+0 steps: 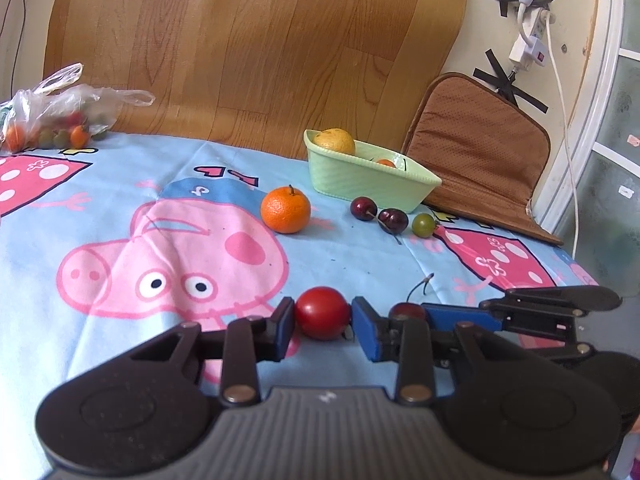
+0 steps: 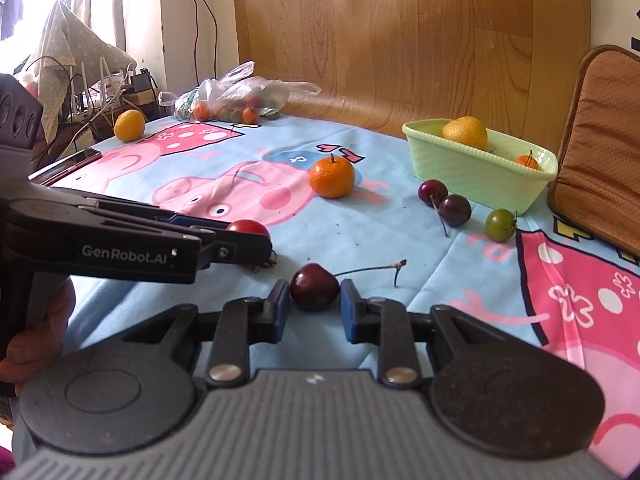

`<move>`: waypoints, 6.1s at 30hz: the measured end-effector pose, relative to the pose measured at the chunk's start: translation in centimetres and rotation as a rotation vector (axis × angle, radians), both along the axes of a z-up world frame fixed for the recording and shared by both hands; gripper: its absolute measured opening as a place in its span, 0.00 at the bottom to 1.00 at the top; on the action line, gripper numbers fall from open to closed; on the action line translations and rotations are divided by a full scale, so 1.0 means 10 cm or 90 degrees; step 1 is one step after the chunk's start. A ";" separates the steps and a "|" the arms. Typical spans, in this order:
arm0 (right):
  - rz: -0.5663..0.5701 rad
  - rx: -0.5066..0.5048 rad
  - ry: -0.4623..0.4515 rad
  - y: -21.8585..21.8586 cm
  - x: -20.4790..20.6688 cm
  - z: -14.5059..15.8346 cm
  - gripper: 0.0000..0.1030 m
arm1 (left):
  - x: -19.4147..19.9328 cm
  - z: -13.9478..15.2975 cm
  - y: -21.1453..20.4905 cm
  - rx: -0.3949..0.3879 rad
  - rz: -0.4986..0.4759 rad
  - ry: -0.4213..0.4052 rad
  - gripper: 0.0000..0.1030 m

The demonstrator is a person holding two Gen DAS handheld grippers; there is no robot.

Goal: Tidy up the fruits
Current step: 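Hold the red tomato in the left tool while the right tool holds the cherry, then drop the tomato and cherry into the green basket by opening both tools, then grasp a red tomato with the left tool while the right tool grasps a dark cherry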

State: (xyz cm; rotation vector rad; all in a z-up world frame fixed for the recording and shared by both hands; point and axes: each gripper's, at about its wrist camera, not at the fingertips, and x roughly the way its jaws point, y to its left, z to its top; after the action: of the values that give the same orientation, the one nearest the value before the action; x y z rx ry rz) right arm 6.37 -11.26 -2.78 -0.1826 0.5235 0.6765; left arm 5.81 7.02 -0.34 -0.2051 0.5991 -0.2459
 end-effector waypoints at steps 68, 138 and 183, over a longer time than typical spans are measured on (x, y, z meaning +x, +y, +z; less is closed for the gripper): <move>-0.098 0.031 0.024 -0.20 0.07 0.00 0.29 | 0.00 0.00 -0.05 0.020 -0.011 0.009 0.31; -0.115 0.146 -0.063 -0.65 0.79 0.52 0.29 | 0.91 0.88 -0.01 -0.070 -0.056 -0.067 0.28; 0.037 0.053 0.051 0.30 0.75 0.10 0.46 | -0.17 0.00 0.35 -0.026 0.061 0.020 0.29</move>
State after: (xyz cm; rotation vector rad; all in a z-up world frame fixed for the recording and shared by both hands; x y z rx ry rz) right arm 13.91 -8.30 -1.79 -0.0929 0.5670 0.7637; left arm 4.11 10.52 -0.29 -0.2774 0.6135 -0.1624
